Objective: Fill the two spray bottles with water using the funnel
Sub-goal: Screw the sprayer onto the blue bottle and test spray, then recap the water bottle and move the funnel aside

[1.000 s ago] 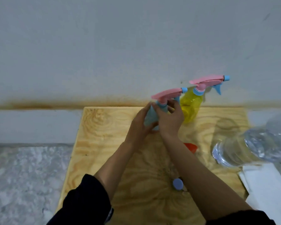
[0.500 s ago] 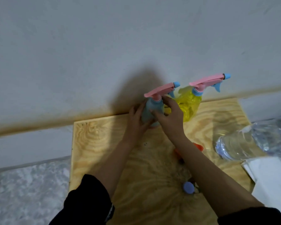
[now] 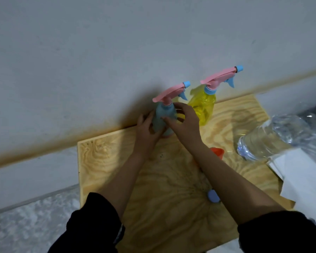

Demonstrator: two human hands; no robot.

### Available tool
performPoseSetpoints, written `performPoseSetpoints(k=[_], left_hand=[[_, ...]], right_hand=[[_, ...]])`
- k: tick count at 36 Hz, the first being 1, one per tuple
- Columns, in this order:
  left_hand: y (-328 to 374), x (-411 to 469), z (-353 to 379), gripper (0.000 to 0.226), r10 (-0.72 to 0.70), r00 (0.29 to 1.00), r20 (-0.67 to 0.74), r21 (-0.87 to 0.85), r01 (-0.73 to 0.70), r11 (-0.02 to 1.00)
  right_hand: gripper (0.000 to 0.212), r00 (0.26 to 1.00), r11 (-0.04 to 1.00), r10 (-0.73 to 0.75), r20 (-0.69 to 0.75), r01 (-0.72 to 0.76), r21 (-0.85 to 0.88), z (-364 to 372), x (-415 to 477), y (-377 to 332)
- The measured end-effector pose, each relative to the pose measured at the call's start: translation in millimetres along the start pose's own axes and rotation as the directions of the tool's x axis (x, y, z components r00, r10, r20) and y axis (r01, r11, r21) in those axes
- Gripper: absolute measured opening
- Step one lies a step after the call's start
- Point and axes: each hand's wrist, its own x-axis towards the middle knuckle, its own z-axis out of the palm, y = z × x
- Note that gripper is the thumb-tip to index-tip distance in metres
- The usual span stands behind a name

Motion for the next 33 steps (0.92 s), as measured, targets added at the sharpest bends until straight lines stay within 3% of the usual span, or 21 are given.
performPoseSetpoints(k=[11,19,22,25,29,33], left_hand=[[29,-13,2,0.045,0.036,0.987,-0.158,0.063,-0.026,0.998],[84,-41,18,0.036,0.250,0.956,-0.152,0.060,-0.243,0.968],[120,-41,31,0.048,0.256,0.965,-0.057,-0.038,-0.259,0.965],[162,-38,50,0.057,0.232,0.961,0.153,-0.178,-0.204,0.963],[204,-35,80,0.069,0.308,0.892,0.332,-0.285,-0.217,0.934],[224,-34,106,0.089,0.359,0.833,0.421,-0.338,-0.224,0.914]], right_hand=[[0.038,0.996,0.999,-0.037,0.085,0.040,-0.030,-27,-2,-14],[0.026,1.000,0.999,0.029,0.005,-0.029,0.030,-97,-52,-12],[0.021,0.996,0.996,0.088,-0.032,-0.088,0.003,-120,-81,-3],[0.020,0.986,0.987,0.143,-0.081,-0.148,-0.055,-133,-114,14],[0.026,0.968,0.963,0.238,-0.075,-0.245,-0.109,-134,-155,36],[0.043,0.952,0.904,0.307,-0.020,-0.298,-0.308,-120,-184,62]])
